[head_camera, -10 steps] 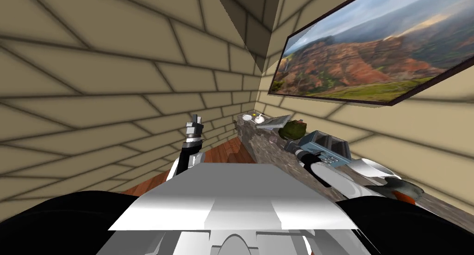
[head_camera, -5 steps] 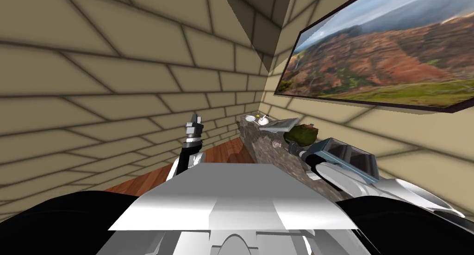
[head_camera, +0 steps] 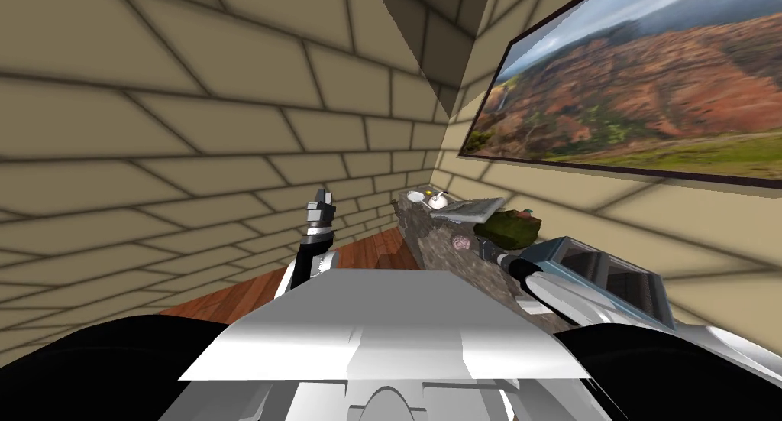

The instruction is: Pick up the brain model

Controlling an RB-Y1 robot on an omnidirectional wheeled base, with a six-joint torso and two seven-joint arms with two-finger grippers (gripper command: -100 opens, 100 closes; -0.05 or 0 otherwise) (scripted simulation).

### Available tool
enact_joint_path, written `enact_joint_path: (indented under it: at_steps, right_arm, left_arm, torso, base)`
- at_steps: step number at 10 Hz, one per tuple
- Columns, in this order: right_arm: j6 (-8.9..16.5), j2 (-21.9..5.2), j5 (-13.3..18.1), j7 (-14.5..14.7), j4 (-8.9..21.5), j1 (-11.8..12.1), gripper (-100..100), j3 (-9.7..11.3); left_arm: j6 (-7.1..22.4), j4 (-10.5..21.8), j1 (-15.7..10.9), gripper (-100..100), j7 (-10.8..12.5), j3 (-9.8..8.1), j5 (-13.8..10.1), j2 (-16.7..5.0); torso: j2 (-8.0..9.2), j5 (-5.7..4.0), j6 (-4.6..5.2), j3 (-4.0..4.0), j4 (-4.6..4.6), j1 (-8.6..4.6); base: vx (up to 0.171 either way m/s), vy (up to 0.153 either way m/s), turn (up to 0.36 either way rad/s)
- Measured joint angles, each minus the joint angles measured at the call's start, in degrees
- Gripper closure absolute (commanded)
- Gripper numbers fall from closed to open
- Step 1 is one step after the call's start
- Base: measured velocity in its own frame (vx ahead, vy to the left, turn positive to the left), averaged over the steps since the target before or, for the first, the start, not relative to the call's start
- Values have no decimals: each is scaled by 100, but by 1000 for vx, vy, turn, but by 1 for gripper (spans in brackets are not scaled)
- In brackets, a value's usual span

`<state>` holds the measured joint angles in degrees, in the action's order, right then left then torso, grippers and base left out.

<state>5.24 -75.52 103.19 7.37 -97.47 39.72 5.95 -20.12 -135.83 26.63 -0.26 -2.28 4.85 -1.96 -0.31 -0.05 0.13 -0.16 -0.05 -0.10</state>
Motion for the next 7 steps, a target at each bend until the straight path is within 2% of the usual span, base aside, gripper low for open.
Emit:
enact_joint_path:
  at_steps: [1,2,4,5,6,7]
  right_arm:
    - [36,38,-54,30,9,98,-100,-48]
    - [126,28,-136,25,73,172,-100,-46]
    - [130,188,-248,156,104,299,-100,-178]
    - [144,272,-350,241,127,424,-100,-284]
    - [69,470,-498,443,139,528,-100,-470]
    - [116,485,-595,502,157,697,-100,-556]
  left_arm:
    - [0,0,-1,0,0,0,0,0]
    - [0,0,-2,0,0,1,0,0]
    - [0,0,-1,0,0,0,0,0]
    - [0,0,-1,0,0,1,0,0]
    - [0,0,-1,0,0,1,0,0]
    - [0,0,-1,0,0,0,0,0]
  torso:
    - [8,0,-3,4,1,-1]
    - [16,-1,-7,9,3,-6]
    - [21,0,-1,12,5,0]
    - [23,1,-4,13,5,2]
    - [24,0,-4,14,6,2]
    - [24,0,-4,15,6,-1]
  base:
    - [-48,-19,350]
    - [-42,-15,123]
    - [-45,5,217]
    - [-55,4,349]
    - [-58,-4,316]
    - [-63,-1,299]
